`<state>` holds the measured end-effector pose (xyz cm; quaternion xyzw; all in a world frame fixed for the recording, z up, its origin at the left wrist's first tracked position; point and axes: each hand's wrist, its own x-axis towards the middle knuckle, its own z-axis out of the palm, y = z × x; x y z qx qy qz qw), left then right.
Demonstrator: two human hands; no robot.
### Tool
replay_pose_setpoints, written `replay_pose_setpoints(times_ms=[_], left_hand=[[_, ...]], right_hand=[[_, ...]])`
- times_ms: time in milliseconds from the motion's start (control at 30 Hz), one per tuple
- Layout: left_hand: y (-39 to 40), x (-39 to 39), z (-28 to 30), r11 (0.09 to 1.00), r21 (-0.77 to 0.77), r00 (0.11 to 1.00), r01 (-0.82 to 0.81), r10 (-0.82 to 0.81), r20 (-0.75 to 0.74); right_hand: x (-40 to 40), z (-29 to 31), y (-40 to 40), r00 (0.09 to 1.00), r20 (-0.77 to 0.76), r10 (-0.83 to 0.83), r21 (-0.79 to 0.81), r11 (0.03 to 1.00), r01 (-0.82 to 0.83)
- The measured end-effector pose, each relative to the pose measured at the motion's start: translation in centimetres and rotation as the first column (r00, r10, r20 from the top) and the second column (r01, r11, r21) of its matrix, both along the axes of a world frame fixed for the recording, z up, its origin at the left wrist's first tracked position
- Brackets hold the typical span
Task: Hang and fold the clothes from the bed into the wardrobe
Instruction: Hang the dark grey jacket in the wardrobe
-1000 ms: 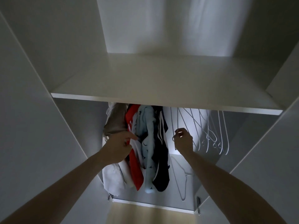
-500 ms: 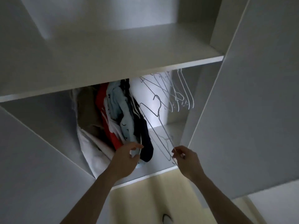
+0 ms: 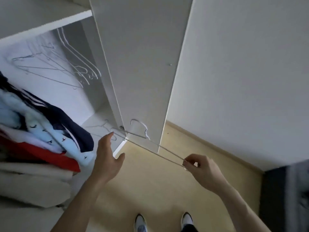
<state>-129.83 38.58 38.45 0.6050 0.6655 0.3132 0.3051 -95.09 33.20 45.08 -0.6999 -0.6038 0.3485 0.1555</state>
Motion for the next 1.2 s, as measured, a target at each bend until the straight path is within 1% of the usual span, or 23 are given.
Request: replay_pose_setpoints(times_ms=[67, 100, 167, 200, 300, 367, 467, 533, 600, 667, 733, 800, 900, 967, 1033, 1100, 1200], left_hand=[[0.0, 3.5, 1.1, 0.992, 0.06, 0.992, 0.108, -0.104, -0.068], [0.3, 4.7, 1.7, 0.983, 0.086, 0.982, 0.162, -0.153, -0.109], [0.3, 8.9, 2.9, 0.942, 0.127, 0.939, 0.311, -0.285, -0.191], [-0.2, 11.2, 3.5, 0.927, 0.128, 0.922, 0.354, -0.322, -0.214], [-1.7, 18.1, 4.0, 0.895, 0.092, 0.889, 0.436, -0.411, -0.203], [-4.5, 26.0, 4.0, 0.851, 0.079, 0.843, 0.519, -0.494, -0.214], [-9.5, 36.2, 4.1, 0.796, 0.053, 0.786, 0.603, -0.582, -0.209], [-13.7, 42.9, 3.7, 0.752, 0.043, 0.744, 0.657, -0.639, -0.198], [-17.9, 49.4, 3.6, 0.704, 0.012, 0.693, 0.711, -0.697, -0.183], [-21.1, 54.8, 3.4, 0.672, -0.082, 0.658, 0.736, -0.739, -0.148], [-23.0, 59.1, 3.4, 0.667, -0.154, 0.661, 0.729, -0.744, -0.099], [-23.9, 64.1, 3.0, 0.648, -0.178, 0.654, 0.741, -0.756, -0.03], [-24.7, 72.8, 1.8, 0.561, -0.243, 0.595, 0.791, -0.797, 0.099], [-24.8, 77.5, 0.7, 0.514, -0.263, 0.56, 0.817, -0.816, 0.146], [-24.7, 84.1, -1.6, 0.487, -0.274, 0.537, 0.829, -0.83, 0.149], [-24.4, 91.3, -4.2, 0.464, -0.29, 0.512, 0.837, -0.852, 0.114], [-23.7, 102.1, -9.0, 0.399, -0.343, 0.431, 0.85, -0.902, 0.02]], right_hand=[[4.1, 0.7, -3.9, 0.993, 0.039, -0.109, 0.032, 0.994, 0.108], [5.4, 0.8, -5.2, 0.99, 0.048, -0.136, 0.046, 0.99, 0.134], [9.1, 1.1, -9.3, 0.971, 0.06, -0.23, 0.079, 0.971, 0.225], [11.0, 1.1, -11.5, 0.958, 0.063, -0.279, 0.085, 0.958, 0.273], [16.5, 0.6, -17.5, 0.919, 0.074, -0.386, 0.087, 0.921, 0.38], [22.5, 0.5, -23.6, 0.868, 0.076, -0.49, 0.091, 0.871, 0.484], [30.3, 0.0, -31.0, 0.802, 0.128, -0.584, 0.104, 0.812, 0.575], [35.0, -0.2, -35.8, 0.784, 0.154, -0.601, 0.093, 0.799, 0.595], [39.2, -0.6, -40.1, 0.759, 0.16, -0.63, 0.115, 0.776, 0.62], [42.2, -1.2, -43.6, 0.754, 0.166, -0.636, 0.133, 0.772, 0.622], [44.5, -1.9, -46.1, 0.755, 0.15, -0.638, 0.151, 0.77, 0.62], [47.3, -2.2, -48.1, 0.732, 0.121, -0.671, 0.148, 0.741, 0.655], [52.8, -3.2, -50.3, 0.661, 0.006, -0.75, 0.092, 0.659, 0.747], [55.6, -3.7, -51.1, 0.601, -0.047, -0.798, 0.077, 0.597, 0.798], [60.1, -4.7, -52.0, 0.515, -0.076, -0.854, 0.095, 0.508, 0.856], [65.3, -5.9, -52.5, 0.423, -0.07, -0.903, 0.101, 0.416, 0.904], [73.3, -8.4, -52.8, 0.319, -0.06, -0.946, 0.079, 0.314, 0.946]])
